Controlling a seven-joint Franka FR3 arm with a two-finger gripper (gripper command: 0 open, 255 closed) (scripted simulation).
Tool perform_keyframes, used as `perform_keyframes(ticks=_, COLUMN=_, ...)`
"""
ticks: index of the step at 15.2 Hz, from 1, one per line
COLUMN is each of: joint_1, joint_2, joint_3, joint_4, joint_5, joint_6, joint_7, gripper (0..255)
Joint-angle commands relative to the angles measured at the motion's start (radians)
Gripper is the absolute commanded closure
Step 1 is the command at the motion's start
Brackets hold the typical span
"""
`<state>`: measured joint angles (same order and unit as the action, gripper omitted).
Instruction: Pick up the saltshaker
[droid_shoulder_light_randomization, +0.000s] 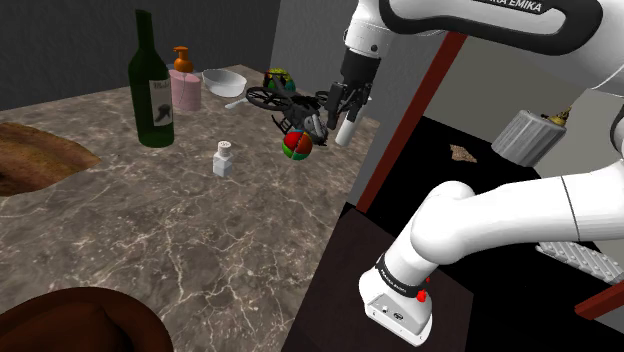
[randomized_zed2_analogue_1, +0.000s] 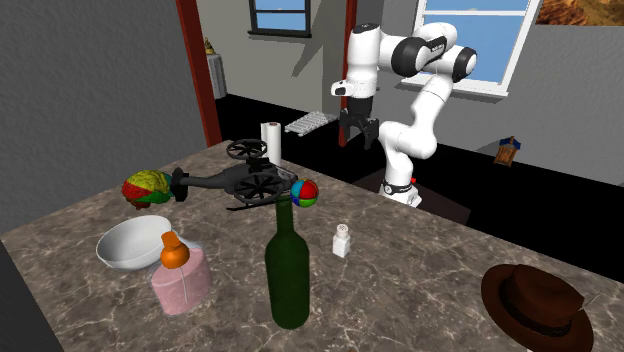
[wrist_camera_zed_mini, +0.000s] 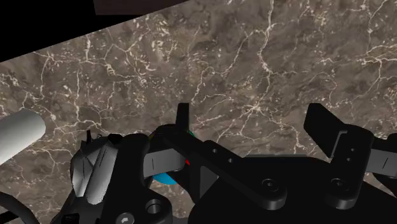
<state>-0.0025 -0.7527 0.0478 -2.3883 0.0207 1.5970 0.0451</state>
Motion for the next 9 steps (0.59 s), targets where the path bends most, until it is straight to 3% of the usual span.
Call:
perform_keyframes(ticks=1, joint_1=0.000, joint_2=0.000, joint_3=0.000, joint_4=0.000, joint_5=0.000, joint_6=0.000, joint_7=0.000, gripper=0)
perform_keyframes(ticks=9, joint_1=0.031, joint_2=0.253, joint_3=0.093, joint_4=0.083, joint_5=0.049, joint_6=0.183, joint_7=0.090, gripper=0)
